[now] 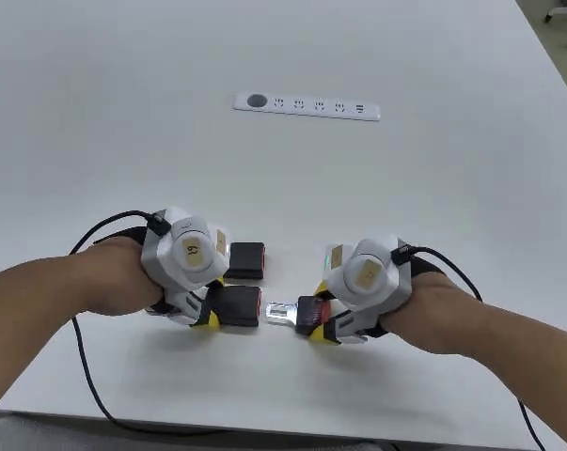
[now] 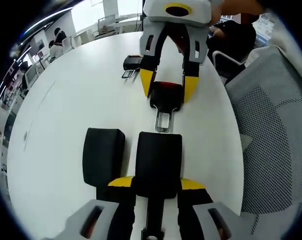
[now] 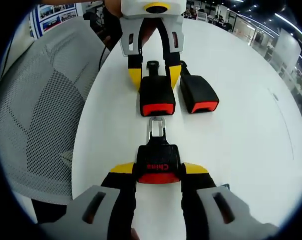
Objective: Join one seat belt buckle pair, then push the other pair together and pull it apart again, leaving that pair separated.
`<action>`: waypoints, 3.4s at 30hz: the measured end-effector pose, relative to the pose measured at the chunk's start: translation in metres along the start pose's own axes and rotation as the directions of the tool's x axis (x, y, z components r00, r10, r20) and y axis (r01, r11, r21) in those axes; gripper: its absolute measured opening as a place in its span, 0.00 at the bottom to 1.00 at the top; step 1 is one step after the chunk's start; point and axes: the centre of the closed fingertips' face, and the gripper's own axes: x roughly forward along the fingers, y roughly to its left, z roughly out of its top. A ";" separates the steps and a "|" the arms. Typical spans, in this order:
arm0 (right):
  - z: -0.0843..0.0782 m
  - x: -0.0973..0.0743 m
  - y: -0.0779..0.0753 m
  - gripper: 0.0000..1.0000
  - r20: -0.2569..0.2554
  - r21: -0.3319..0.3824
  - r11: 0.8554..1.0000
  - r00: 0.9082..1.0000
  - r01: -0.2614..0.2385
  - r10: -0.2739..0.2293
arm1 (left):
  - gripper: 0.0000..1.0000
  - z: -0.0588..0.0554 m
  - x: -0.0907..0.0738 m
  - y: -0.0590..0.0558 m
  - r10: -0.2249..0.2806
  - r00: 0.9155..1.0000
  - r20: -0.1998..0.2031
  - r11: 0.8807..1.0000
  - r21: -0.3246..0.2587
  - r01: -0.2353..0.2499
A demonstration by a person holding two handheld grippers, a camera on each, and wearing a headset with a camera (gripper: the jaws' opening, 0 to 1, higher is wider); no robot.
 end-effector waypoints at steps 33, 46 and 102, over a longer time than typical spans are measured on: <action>0.019 0.012 -0.003 0.32 0.029 -0.011 1.000 1.000 0.005 -0.005 | 0.31 0.000 0.001 -0.001 -0.009 1.000 -0.007 0.999 0.042 0.009; 0.021 0.014 -0.003 0.31 0.026 -0.020 1.000 1.000 0.015 -0.014 | 0.31 0.003 -0.001 -0.003 -0.015 1.000 -0.007 0.999 0.051 0.016; 0.034 0.014 0.001 0.31 0.055 -0.059 0.998 0.998 -0.014 0.017 | 0.31 -0.002 -0.003 -0.003 -0.016 1.000 -0.011 0.999 0.050 0.016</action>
